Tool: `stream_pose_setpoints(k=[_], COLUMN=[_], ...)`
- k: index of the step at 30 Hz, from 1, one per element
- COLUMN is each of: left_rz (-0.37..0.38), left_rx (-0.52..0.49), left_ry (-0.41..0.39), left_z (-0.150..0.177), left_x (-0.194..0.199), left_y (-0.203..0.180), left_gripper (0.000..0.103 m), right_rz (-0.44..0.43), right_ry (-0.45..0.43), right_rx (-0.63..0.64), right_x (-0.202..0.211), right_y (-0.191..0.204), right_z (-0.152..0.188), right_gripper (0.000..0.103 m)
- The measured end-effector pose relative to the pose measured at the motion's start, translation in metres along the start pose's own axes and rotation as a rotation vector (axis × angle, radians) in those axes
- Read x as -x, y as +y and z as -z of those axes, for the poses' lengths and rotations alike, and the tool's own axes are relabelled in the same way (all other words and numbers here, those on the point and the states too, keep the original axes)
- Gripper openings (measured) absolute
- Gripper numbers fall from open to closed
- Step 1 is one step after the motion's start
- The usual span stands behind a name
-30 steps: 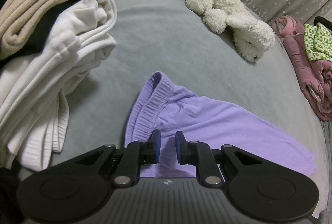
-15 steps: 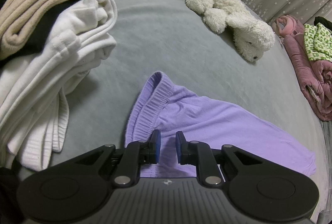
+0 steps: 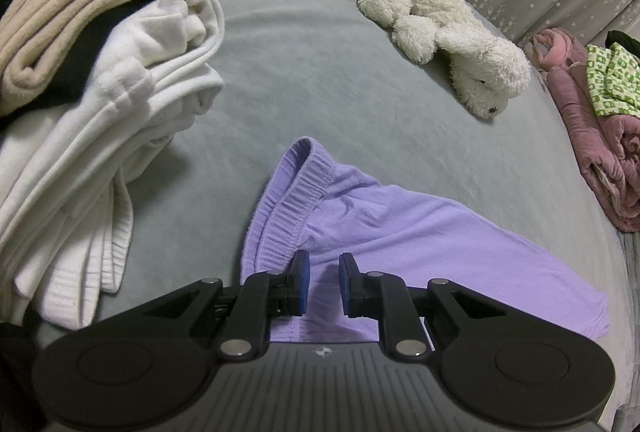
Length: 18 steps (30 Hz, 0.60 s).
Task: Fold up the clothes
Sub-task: 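Pinch the lavender pants edge with the right gripper and tug it taut, then open the right gripper wide and reposition it over the pants edge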
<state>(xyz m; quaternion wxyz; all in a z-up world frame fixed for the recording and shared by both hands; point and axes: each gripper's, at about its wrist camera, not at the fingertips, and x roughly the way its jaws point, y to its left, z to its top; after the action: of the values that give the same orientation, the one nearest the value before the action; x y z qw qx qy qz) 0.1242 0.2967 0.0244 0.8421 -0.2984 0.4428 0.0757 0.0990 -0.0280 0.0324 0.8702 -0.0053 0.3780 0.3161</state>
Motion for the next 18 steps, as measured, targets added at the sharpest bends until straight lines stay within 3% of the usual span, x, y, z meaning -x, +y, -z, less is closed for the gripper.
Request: stream_pose_setpoints(k=[13, 15, 18], left_rz=[0.0, 0.0, 0.0], left_rx=[0.002, 0.002, 0.003], left_ry=[0.0, 0.001, 0.001], left_z=[0.0, 0.0, 0.001], left_x=[0.0, 0.001, 0.0], left_y=[0.0, 0.0, -0.001], left_gripper=[0.016, 0.016, 0.016], right_rz=[0.018, 0.015, 0.005], right_ry=[0.008, 0.007, 0.008], right_rx=[0.041, 0.048, 0.08], right_x=[-0.007, -0.007, -0.007], right_y=[0.007, 0.008, 0.013], right_z=[0.002, 0.002, 0.003], right_gripper=[0.02, 0.024, 0.042])
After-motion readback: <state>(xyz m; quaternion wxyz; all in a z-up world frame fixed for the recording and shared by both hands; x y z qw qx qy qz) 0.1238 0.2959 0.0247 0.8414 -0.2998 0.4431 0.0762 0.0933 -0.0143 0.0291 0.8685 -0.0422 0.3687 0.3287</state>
